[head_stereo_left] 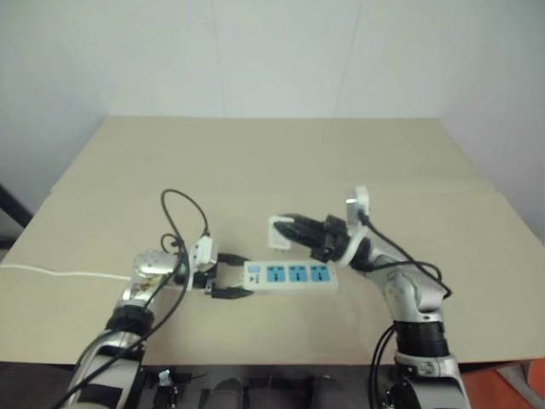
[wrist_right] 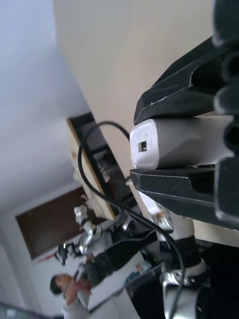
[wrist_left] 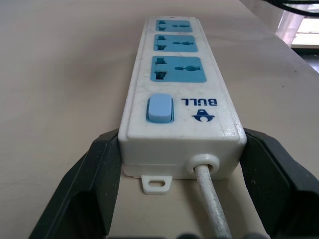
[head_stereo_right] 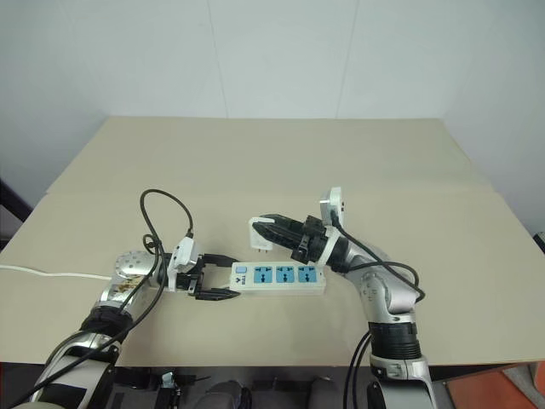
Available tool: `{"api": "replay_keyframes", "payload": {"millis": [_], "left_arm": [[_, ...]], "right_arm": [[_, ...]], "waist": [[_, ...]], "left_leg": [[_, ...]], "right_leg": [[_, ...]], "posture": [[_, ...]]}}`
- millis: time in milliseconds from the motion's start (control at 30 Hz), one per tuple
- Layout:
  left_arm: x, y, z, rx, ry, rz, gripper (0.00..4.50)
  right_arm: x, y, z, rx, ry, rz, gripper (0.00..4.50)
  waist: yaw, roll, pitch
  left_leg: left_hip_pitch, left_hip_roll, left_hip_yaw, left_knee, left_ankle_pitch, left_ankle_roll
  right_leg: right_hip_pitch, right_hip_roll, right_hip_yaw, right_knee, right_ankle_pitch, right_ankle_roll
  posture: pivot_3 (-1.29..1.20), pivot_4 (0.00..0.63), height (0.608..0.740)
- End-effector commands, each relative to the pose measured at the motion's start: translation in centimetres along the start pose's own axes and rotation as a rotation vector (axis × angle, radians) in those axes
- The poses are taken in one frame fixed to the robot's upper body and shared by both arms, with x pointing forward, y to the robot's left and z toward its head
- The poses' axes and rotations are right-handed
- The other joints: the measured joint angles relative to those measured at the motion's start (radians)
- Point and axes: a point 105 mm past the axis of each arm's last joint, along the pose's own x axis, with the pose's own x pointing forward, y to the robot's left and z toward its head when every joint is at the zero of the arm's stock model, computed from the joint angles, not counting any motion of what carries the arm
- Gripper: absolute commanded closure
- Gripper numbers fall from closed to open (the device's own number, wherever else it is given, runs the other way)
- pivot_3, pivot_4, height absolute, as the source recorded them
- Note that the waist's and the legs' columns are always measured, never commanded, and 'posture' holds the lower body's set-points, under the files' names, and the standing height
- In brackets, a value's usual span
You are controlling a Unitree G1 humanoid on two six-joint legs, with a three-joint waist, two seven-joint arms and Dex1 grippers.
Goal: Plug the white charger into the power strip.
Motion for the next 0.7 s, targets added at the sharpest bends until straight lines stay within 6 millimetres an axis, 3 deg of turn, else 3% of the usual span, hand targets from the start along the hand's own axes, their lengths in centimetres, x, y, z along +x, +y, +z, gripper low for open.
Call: {"api": "replay_keyframes", "payload": {"millis": [33, 267, 700], "left_arm": [[0.0, -0.1, -0.6, -0.009, 0.042, -0.014, 1.28], [-0.2, 0.1, -0.6, -0.004, 0.052, -0.017, 1.28], [0.0, 0.0, -0.7, -0.005, 0.046, -0.017, 1.28]], "right_arm": [[0.4, 0.3, -0.1, -0.080, -0.009, 0.071, 3.35], [1.1, -0.3, -2.5, -0.151, 0.064, 0.132, 3.35], [1.0, -1.8, -3.5, -0.185, 0.091, 0.127, 3.35]], "waist": [[-0.001, 0.000, 0.000], [-0.007, 0.000, 0.000], [-0.007, 0.000, 0.000]], "left_leg": [[0.000, 0.000, 0.000, 0.000, 0.000, 0.000], [0.001, 0.000, 0.000, 0.000, 0.000, -0.001], [0.001, 0.000, 0.000, 0.000, 0.001, -0.001]], "right_leg": [[0.000, 0.000, 0.000, 0.000, 0.000, 0.000], [0.000, 0.000, 0.000, 0.002, 0.000, 0.000], [0.000, 0.000, 0.000, 0.002, 0.000, 0.000]], "posture": [[0.00, 0.150, 0.740], [0.00, 0.150, 0.740], [0.00, 0.150, 0.740]]}}
